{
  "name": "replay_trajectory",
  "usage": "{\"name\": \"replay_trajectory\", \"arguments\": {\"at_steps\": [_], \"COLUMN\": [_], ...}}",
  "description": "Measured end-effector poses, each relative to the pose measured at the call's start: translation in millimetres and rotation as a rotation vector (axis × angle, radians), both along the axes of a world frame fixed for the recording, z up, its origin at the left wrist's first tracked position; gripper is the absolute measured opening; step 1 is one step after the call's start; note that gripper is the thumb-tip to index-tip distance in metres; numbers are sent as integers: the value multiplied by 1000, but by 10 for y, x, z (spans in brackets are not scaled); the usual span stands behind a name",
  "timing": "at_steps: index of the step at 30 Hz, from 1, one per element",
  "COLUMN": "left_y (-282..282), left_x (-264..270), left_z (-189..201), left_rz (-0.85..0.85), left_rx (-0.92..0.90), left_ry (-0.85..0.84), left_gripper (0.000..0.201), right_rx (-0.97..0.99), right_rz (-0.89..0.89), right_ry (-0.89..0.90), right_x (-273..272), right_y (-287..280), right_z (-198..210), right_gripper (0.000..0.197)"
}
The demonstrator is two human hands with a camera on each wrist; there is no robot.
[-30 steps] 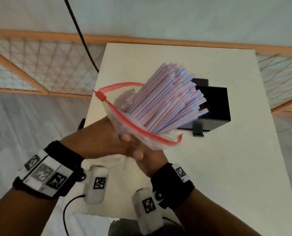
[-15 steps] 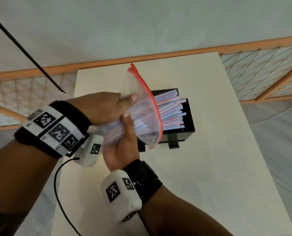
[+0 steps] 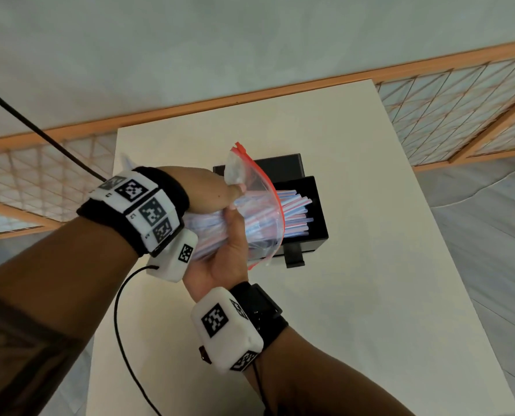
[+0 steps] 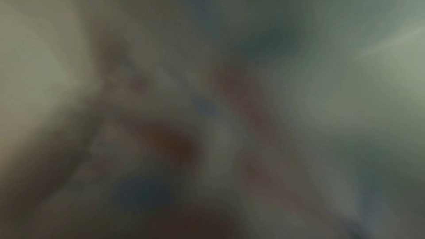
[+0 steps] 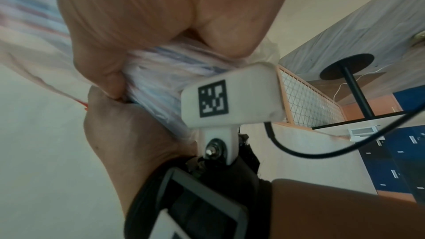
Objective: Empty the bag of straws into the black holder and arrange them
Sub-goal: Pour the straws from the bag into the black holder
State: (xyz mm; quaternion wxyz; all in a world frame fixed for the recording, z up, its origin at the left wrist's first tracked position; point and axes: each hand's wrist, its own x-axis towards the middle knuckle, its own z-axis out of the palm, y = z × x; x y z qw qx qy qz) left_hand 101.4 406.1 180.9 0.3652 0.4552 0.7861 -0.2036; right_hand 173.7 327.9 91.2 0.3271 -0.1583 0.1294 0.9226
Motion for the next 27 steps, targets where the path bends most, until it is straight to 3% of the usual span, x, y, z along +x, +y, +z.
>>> {"name": "replay_trajectory", "arguments": {"at_steps": [3, 6, 13, 23, 27], "left_y": [75, 170, 271, 173, 147], "left_x": [73, 112, 164, 155, 135], "left_z": [-37, -55, -99, 17, 159], "left_rz": [1, -9, -137, -105, -94], "left_rx": [10, 42, 20, 40, 50], "left_ry": [64, 167, 257, 233, 231], "left_gripper": [73, 82, 77, 75, 99], "right_rx": [-58, -27, 53, 62, 140], "right_rz": [-12, 33, 70, 48, 45], "right_ry": [29, 89, 106, 173, 138], "right_x": [27, 93, 143, 87, 95], "right_y": [27, 65, 67, -31, -45], "right_z": [3, 10, 32, 11, -5], "right_gripper": [47, 60, 79, 85, 87]}}
